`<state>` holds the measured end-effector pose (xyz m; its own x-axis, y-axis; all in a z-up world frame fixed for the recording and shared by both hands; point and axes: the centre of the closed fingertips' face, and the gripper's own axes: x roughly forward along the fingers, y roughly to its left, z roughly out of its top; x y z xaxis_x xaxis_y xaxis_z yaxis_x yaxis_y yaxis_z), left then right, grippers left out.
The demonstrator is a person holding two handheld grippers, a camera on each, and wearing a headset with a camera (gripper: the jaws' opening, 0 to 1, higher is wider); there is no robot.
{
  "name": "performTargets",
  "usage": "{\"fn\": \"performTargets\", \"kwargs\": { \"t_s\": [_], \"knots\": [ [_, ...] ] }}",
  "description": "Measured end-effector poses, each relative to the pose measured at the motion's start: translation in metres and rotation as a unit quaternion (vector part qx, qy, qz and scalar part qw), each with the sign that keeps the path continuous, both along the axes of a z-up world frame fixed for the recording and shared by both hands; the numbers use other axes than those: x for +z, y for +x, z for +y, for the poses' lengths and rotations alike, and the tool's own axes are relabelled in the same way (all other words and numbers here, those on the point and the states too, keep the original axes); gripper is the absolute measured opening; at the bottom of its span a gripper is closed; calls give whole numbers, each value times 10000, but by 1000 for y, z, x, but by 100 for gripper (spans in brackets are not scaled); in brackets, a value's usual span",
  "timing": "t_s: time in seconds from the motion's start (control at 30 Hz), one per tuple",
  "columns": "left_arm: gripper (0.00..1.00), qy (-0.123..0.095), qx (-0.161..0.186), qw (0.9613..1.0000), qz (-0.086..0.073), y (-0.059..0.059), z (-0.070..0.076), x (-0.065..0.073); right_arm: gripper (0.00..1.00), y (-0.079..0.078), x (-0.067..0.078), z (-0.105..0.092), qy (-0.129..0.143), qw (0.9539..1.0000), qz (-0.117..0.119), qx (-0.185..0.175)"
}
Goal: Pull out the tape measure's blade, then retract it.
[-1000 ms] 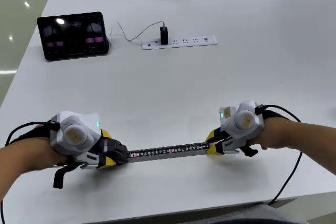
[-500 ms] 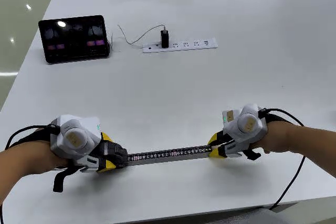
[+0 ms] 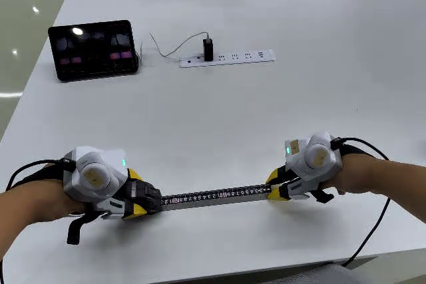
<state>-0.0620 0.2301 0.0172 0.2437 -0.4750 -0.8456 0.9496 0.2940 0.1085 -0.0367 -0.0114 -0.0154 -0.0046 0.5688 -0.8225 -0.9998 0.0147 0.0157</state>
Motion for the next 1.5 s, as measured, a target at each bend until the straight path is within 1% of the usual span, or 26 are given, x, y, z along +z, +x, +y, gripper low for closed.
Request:
{"fn": "performTargets", "kwargs": {
  "t_s": [0.43,0.7,0.87,1.0,1.23,1.3,1.5],
  "knots": [
    [32,2,-3,10000,-2,1,0,0,10,1,1,-5,13,10000,-2,-61],
    [32,14,2,10000,-5,0,0,0,10,1,1,-4,26,9999,15,-124],
    [32,39,17,10000,2,1,-1,-1,11,0,1,-4,-8,10000,3,-92],
    [32,38,39,10000,-16,1,-1,-1,11,0,1,-3,-36,9998,43,-169],
    [33,105,22,9999,-42,2,-4,-1,12,0,1,-4,-137,9999,-11,-83],
    [33,130,-4,9999,-64,2,-3,-1,12,-1,1,-3,-197,9998,-52,9],
    [33,129,-18,9999,-100,2,-3,-1,12,-1,0,-3,-299,9994,-89,120]
  ]
}}
